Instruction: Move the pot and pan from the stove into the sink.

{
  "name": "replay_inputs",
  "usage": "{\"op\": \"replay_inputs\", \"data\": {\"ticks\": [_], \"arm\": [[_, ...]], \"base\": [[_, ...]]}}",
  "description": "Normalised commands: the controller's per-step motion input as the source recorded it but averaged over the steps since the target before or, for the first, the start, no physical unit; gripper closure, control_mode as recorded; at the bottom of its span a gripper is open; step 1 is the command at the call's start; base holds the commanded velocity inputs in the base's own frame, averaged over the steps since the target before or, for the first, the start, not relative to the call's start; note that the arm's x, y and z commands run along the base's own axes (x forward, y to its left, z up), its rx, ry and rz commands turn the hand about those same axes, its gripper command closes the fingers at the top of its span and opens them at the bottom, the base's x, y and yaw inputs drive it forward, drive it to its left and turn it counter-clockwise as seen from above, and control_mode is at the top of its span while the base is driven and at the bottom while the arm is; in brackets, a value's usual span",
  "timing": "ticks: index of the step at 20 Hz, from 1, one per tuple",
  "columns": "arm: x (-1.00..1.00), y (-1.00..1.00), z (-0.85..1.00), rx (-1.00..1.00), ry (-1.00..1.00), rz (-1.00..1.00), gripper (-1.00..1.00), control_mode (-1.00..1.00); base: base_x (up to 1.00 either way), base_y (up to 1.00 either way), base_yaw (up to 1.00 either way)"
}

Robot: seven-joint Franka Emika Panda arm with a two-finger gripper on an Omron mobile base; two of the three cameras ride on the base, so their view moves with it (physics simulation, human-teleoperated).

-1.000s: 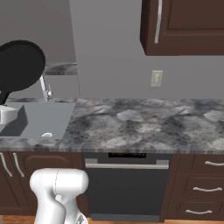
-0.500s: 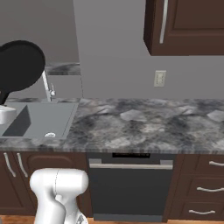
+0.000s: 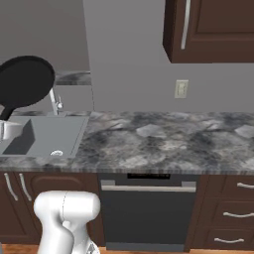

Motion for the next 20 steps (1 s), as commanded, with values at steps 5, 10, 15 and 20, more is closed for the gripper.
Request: {"op": "replay_inputs", "data": {"ticks": [5, 10, 15, 20], "arm": [[0.00, 0.02, -0.18, -0.06, 0.18, 0.09, 1.00, -1.00], [0.00, 0.09, -0.23, -0.10, 0.20, 0.09, 1.00, -1.00], [0.08, 0.04, -0.20, -0.06, 0.28, 0.08, 1.00, -1.00], [0.23, 0.03, -0.09, -0.04, 0.32, 0.07, 1.00, -1.00]], "base": [[0.00, 0.00, 0.00], [0.00, 0.00, 0.00], [0.00, 0.00, 0.00], [0.00, 0.00, 0.00]]}}
